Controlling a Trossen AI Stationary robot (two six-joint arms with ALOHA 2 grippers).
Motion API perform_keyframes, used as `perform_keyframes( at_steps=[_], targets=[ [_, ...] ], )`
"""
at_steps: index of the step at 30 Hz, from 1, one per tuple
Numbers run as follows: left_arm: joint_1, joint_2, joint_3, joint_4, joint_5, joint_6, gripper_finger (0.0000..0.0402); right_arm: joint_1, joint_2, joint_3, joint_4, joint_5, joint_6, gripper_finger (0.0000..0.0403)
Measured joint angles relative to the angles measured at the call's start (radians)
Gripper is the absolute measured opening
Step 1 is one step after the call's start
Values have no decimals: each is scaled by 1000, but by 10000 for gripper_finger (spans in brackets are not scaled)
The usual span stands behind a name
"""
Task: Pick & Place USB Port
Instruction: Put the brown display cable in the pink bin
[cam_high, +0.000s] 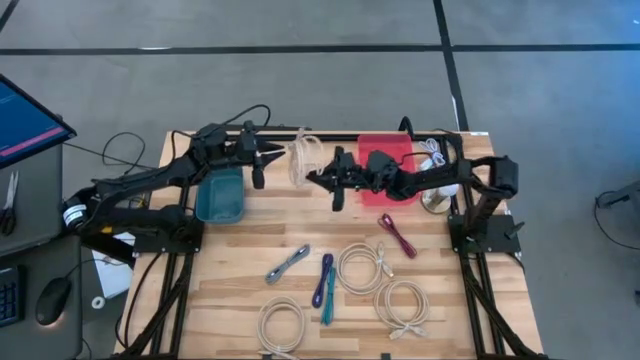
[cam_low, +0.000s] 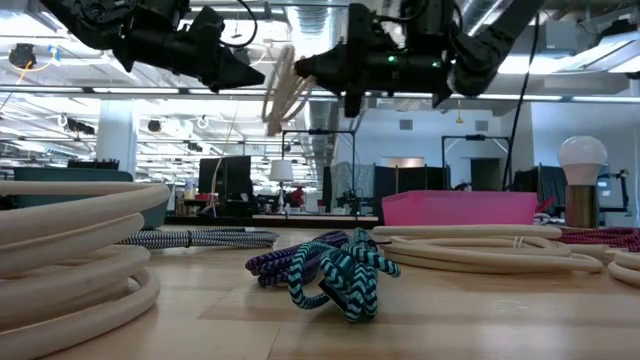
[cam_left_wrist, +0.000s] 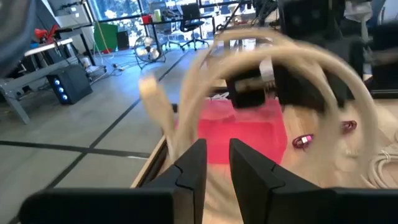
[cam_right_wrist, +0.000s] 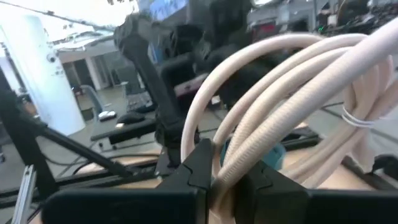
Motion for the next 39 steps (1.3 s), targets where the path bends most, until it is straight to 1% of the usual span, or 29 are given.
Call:
perform_keyframes(
  at_steps=[6,9,12,14,17,22,25,28,33,36,39],
  targets=[
    [1,-66,0,-92,-9,6,73,-48,-125,-99,-31,15,-6,22],
    [1,-108,0,-161,-70,39,74,-78,-200,-158,-78,34,-7,22],
    [0,-147,0,-242,-144,57,74,-103,-279,-222,-149,82,-7,22],
    [0,-176,0,-291,-177,59,74,-116,-339,-261,-221,122,-7,22],
    [0,-211,0,-349,-207,60,75,-133,-430,-289,-374,195,-9,22],
    [0,-253,0,-393,-238,66,75,-139,-560,-294,-630,383,-58,22],
    [0,-262,0,-394,-242,65,75,-143,-621,-294,-743,442,-60,22],
    [0,-264,0,-393,-242,64,75,-143,-656,-294,-849,495,-57,22],
    [0,-264,0,-393,-241,63,75,-143,-655,-294,-1015,573,-11,22],
    [0,-264,0,-394,-241,63,75,-143,-625,-294,-1059,578,12,22],
    [0,-264,0,-393,-241,62,75,-143,-588,-294,-1066,592,22,22]
  ],
)
